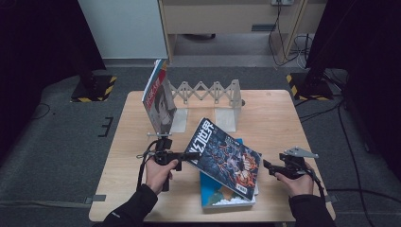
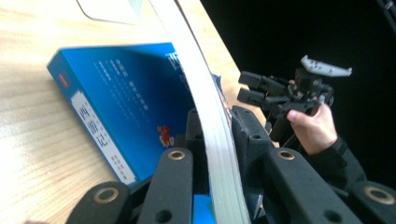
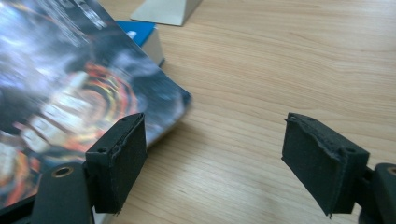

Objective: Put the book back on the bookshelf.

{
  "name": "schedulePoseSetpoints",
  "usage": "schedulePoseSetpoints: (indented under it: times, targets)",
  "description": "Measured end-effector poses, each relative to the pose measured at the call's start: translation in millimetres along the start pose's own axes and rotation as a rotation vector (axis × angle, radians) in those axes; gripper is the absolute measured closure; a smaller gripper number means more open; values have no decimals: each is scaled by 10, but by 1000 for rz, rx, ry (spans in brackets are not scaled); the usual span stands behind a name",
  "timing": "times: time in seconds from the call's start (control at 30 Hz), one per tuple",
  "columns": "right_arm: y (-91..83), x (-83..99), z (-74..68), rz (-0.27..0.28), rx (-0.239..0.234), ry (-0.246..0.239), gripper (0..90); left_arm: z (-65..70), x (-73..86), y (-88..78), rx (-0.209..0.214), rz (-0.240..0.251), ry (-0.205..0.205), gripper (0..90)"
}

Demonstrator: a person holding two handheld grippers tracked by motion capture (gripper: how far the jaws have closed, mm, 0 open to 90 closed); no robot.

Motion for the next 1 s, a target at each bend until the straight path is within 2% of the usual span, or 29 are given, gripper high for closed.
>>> schedulePoseSetpoints:
  times: [0.3, 0.47, 0.8, 1.0]
  targets:
    - [12, 65, 166, -43, 43, -3, 217, 35, -179, -117, 2, 60, -16, 811]
    - [24, 89, 231, -63, 58, 0, 217, 83, -303, -178, 1, 101, -7, 818]
    - [67, 141, 308, -104, 75, -13, 186, 160, -464, -230, -7, 122, 16, 820]
    - [88, 179, 342, -134, 90, -16, 167, 207, -562, -273, 17, 151, 17, 821]
Point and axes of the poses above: each handheld gripper's, and its own axes: y roughly forward along the jaws, x roughly out of its underside, z roughly to its right, the point moved 6 cm from there along y, roughly forward along the jaws, and after that the axes turned 12 degrees about y, right-handed, at the moved point
